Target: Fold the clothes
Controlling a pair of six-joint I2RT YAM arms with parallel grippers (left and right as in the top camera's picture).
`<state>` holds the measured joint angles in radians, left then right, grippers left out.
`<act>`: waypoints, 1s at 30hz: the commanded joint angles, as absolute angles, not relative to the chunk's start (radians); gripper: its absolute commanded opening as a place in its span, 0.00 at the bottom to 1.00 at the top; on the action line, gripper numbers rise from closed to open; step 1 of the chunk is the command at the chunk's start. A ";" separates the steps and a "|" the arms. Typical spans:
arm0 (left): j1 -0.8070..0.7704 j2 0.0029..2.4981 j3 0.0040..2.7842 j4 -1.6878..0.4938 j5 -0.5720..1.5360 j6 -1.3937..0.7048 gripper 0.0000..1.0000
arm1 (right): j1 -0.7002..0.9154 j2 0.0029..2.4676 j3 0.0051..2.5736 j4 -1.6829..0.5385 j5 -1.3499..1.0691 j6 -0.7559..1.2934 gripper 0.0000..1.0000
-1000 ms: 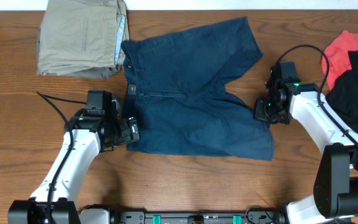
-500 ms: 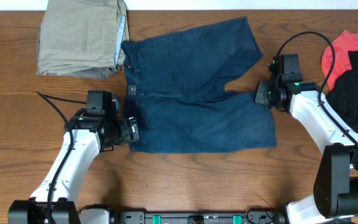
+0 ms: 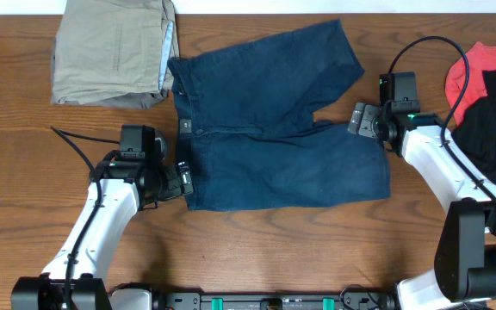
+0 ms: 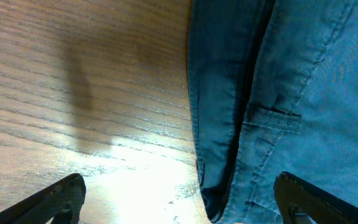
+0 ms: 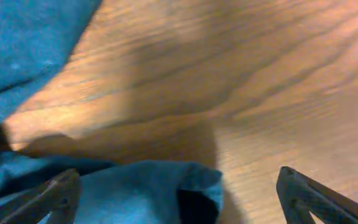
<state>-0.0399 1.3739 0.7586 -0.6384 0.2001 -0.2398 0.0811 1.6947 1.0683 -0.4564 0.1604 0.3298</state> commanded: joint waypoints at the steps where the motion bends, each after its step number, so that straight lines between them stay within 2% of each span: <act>1: -0.036 1.372 0.755 -0.656 0.201 -0.249 0.98 | 0.059 1.682 1.115 -0.522 0.213 0.336 0.99; 7: -0.036 1.265 0.829 -0.776 0.202 -0.249 1.00 | 0.057 1.645 1.276 -0.780 0.139 0.344 0.99; 8: -0.036 1.235 0.836 -0.786 0.212 -0.249 0.95 | 0.057 1.637 1.301 -0.817 0.105 0.344 0.99; 9: -0.036 1.208 0.836 -0.789 0.234 -0.247 0.84 | 0.057 1.629 1.322 -0.854 0.061 0.343 0.95; 12: -0.038 1.134 0.836 -0.785 0.367 -0.245 0.41 | 0.058 1.612 1.340 -0.922 -0.035 0.343 0.55; 14: -0.052 1.110 0.836 -0.775 0.434 -0.245 0.25 | 0.065 1.613 1.333 -0.953 -0.088 0.343 0.38; 16: -0.074 1.110 0.834 -0.755 0.463 -0.246 0.14 | 0.077 1.616 1.312 -0.958 -0.111 0.343 0.33; 18: -0.104 1.126 0.825 -0.720 0.464 -0.256 0.13 | 0.096 1.618 1.281 -0.941 -0.109 0.343 0.35; 19: -0.117 1.137 0.820 -0.702 0.463 -0.265 0.13 | 0.105 1.618 1.263 -0.925 -0.106 0.343 0.41; 21: -0.149 1.177 0.814 -0.662 0.463 -0.300 0.12 | 0.125 1.618 1.212 -0.877 -0.106 0.344 0.62; 23: -0.171 1.217 0.814 -0.638 0.463 -0.326 0.09 | 0.140 1.618 1.165 -0.838 -0.106 0.344 0.65; 26: -0.205 1.293 0.814 -0.610 0.462 -0.332 0.08 | 0.155 1.618 1.088 -0.775 -0.106 0.344 0.63; 28: -0.221 1.349 0.814 -0.603 0.460 -0.335 0.08 | 0.159 1.618 1.044 -0.739 -0.106 0.344 0.54; 30: -0.229 1.411 0.814 -0.597 0.460 -0.335 0.06 | 0.159 1.618 0.998 -0.702 -0.106 0.344 0.40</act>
<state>-0.2173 1.3464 0.8204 -0.5991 0.4465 -0.3195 0.1513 1.6131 1.0447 -0.7277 -0.1005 0.3435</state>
